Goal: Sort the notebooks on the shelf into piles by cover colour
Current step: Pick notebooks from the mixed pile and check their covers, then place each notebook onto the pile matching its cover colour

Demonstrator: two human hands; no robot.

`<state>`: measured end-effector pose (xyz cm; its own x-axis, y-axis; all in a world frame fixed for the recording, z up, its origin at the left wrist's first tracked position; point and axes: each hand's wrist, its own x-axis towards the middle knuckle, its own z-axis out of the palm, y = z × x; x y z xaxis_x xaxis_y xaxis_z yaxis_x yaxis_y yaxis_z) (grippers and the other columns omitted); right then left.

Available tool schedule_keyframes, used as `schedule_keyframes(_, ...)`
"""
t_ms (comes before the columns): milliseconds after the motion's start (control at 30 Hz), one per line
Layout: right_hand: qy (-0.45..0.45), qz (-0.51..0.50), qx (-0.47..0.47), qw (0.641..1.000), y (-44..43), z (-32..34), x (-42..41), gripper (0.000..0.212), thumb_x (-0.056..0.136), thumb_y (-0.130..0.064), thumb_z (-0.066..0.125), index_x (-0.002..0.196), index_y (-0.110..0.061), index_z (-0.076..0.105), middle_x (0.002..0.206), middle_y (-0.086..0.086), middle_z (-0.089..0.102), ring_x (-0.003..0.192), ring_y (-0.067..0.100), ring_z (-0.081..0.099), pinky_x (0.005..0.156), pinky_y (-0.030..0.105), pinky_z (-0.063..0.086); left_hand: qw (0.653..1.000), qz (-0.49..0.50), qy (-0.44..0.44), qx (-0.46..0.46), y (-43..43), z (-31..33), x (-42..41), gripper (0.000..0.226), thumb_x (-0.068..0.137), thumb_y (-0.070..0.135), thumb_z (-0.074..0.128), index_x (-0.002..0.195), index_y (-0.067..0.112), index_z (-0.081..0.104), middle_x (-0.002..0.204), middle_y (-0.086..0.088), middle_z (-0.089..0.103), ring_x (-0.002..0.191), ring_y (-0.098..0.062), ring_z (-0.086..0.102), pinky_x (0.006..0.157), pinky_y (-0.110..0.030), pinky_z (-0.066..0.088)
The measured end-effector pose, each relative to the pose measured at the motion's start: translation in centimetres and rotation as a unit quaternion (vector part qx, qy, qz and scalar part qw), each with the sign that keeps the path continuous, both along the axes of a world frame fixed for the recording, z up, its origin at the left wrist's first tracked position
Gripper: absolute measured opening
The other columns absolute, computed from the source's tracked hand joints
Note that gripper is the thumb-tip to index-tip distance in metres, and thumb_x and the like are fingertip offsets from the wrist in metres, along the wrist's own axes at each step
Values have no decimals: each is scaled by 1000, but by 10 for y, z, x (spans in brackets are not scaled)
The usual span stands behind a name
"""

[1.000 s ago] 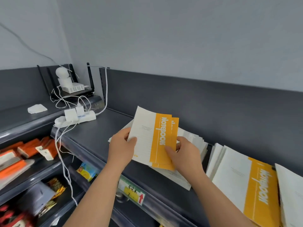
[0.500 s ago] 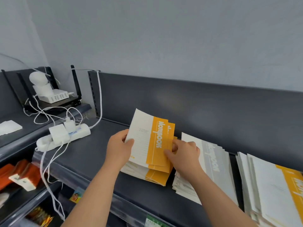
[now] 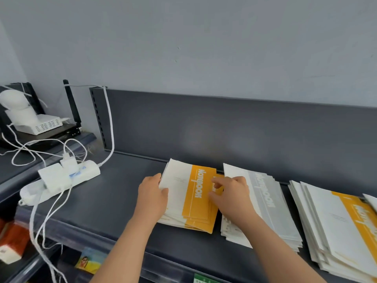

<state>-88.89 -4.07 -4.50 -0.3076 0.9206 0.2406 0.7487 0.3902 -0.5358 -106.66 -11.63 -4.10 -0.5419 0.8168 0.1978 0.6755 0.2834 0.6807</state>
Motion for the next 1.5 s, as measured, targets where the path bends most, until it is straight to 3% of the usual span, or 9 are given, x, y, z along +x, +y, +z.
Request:
schedule_keyframes(100,23,5,6,1000,2,4,5,33,91,-29,53,123,-26,59,112,-8,62,120,18,37,87,27,39,998,-1,55,-21,-2,5,5,23,95,14,51,117,13,56,125,-7,51,114,-26,43,88,-33,40)
schedule_keyframes(267,23,8,39,999,-2,10,22,38,95,-32,48,132,-25,52,131,-6,55,126,13,42,97,26,38,995,-33,79,47,-2,16,23,41,97,25,48,137,16,48,135,1,50,125,-17,41,98,-28,39)
schedule_keyframes(500,-13,-45,80,996,-20,13,73,40,96,-33,46,134,-21,48,137,-7,51,124,14,47,100,24,36,982,-102,118,104,11,17,71,34,95,27,50,127,17,57,125,2,59,115,-17,50,94,-27,39)
schedule_keyframes(600,-21,-79,99,992,-29,19,105,33,95,-30,46,123,-15,56,124,-4,59,113,18,53,91,26,40,975,-142,119,122,15,18,104,30,94,24,52,120,15,62,119,-1,62,108,-20,52,88,-25,37)
schedule_keyframes(700,-37,-103,118,987,-38,25,143,27,94,-28,46,111,-12,60,109,-1,64,103,20,57,83,28,43,971,-171,115,125,19,20,144,35,94,25,53,127,15,59,127,-2,59,119,-18,49,99,-27,36)
schedule_keyframes(1033,-50,-187,110,975,-67,33,329,31,97,-28,43,120,-14,58,122,0,61,113,20,54,92,30,41,954,-253,75,140,15,23,331,32,95,28,50,124,17,60,123,4,60,115,-15,53,95,-25,41)
schedule_keyframes(1167,-58,-227,96,967,-79,29,414,29,96,-27,44,117,-13,59,117,2,63,97,18,55,81,28,42,945,-289,62,143,15,20,415,29,95,24,52,119,15,64,118,0,63,107,-17,55,92,-29,45)
schedule_keyframes(1300,-68,-260,76,960,-92,22,491,33,97,-26,43,123,-11,57,126,1,60,112,20,54,93,30,42,938,-315,35,141,12,15,492,33,96,25,50,126,15,60,125,0,60,113,-14,54,95,-26,45)
schedule_keyframes(1500,-80,-316,34,945,-102,3,587,19,93,-22,42,85,-11,55,80,-1,59,81,26,54,62,27,41,927,-362,10,99,18,5,584,35,97,27,48,131,18,55,127,2,59,112,-12,55,90,-21,46)
